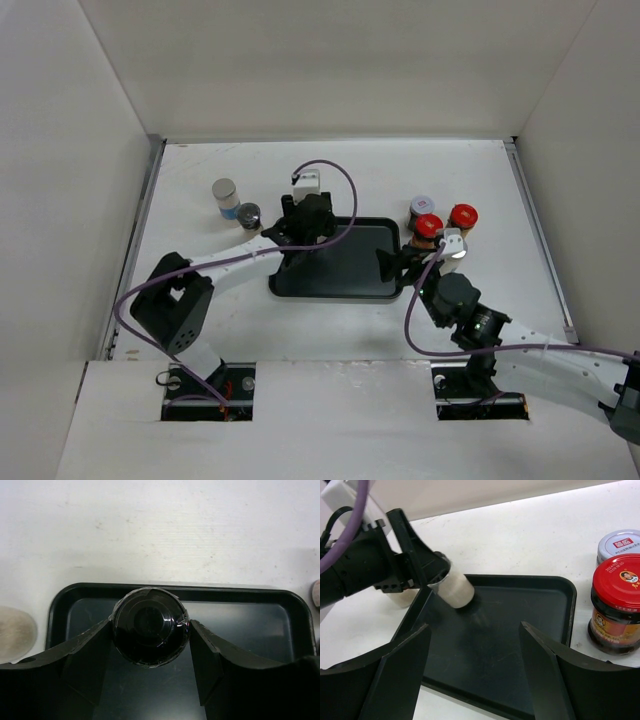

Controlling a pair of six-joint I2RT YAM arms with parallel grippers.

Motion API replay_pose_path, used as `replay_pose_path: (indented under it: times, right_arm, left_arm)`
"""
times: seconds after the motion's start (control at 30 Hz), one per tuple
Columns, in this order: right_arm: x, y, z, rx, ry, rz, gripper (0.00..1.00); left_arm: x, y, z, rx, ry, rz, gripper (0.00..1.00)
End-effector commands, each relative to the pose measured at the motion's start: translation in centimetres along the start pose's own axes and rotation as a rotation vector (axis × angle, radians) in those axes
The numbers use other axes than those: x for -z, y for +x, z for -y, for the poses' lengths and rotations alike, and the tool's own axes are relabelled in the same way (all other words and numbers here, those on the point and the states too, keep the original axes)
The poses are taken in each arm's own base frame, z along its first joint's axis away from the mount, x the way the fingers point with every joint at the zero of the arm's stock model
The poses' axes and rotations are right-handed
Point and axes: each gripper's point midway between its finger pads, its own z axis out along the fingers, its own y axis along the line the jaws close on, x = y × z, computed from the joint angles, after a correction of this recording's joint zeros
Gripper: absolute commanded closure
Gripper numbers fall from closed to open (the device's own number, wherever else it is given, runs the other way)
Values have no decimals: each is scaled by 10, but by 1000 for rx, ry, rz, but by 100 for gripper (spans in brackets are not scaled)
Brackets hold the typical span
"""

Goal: Organize the condiment bottles

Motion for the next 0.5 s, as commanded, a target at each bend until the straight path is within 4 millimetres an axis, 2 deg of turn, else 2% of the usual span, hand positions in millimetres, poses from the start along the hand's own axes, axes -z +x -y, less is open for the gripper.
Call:
replay_pose_path:
  times: [0.0,0.2,0.4,0.47]
  right_arm:
    - [0,-15,-3,-49,-5,55,22]
    - [-1,-12,-3,-49,-6,45,22]
    - [-1,-13,-3,-52,-5,46,22]
    - [-1,-12,-2,-50,-1,45,22]
  left_arm:
    - [18,-54,-21,79,-38,151,66]
    - [19,-55,-51,82,-98,162,65]
    - [6,-44,-53,76,-97,134,60]
    - [2,-41,-55,81,-102,137,55]
